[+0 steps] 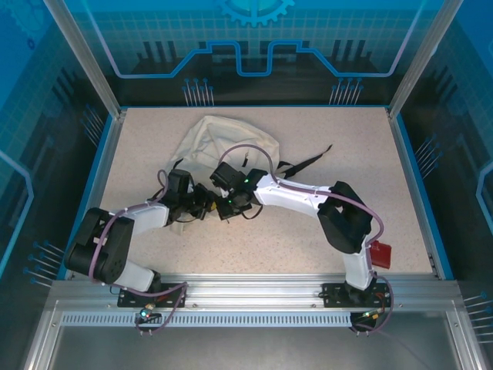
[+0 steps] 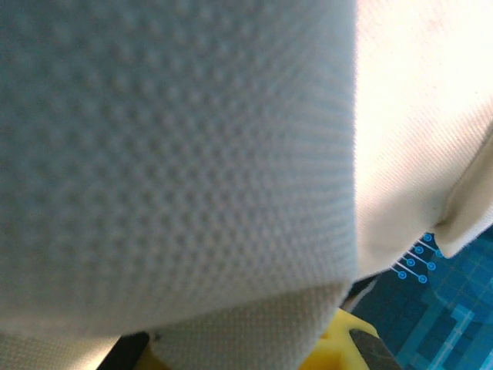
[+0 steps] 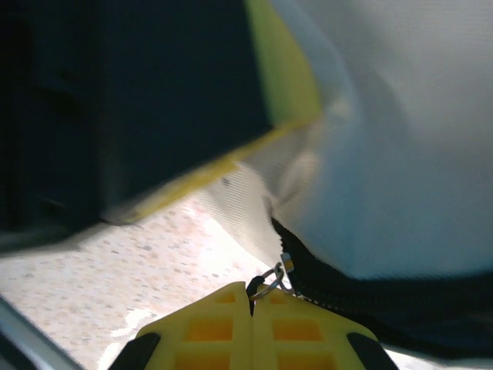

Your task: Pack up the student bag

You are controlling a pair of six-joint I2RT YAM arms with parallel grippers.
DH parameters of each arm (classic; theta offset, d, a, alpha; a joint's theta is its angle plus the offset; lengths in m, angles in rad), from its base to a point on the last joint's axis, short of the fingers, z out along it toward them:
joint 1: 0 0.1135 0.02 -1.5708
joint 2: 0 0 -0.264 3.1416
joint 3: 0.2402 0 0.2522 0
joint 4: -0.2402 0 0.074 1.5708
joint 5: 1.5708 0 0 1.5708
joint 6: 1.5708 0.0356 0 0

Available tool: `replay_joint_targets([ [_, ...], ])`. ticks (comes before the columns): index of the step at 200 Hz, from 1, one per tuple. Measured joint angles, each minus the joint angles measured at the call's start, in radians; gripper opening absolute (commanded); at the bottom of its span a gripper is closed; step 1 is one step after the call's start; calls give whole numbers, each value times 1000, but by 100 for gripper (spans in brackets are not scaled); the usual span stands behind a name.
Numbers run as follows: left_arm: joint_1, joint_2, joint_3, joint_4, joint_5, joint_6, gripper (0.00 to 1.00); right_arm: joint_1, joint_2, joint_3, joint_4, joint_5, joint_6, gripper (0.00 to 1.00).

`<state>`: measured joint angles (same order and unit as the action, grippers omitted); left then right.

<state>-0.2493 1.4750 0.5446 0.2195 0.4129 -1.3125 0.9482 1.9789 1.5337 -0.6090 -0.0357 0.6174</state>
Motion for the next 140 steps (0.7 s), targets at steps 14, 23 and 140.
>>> replay_joint_targets([
  [14, -3, 6, -9, 20, -1, -19, 0, -5, 6, 2, 16, -37, 14, 0],
  [23, -5, 8, -17, 35, -1, -31, 0, -12, 8, 1, 26, -59, 24, 0],
  [140, -18, 3, -26, 36, 10, -23, 0, -66, -96, -81, -120, 192, 6, 0],
])
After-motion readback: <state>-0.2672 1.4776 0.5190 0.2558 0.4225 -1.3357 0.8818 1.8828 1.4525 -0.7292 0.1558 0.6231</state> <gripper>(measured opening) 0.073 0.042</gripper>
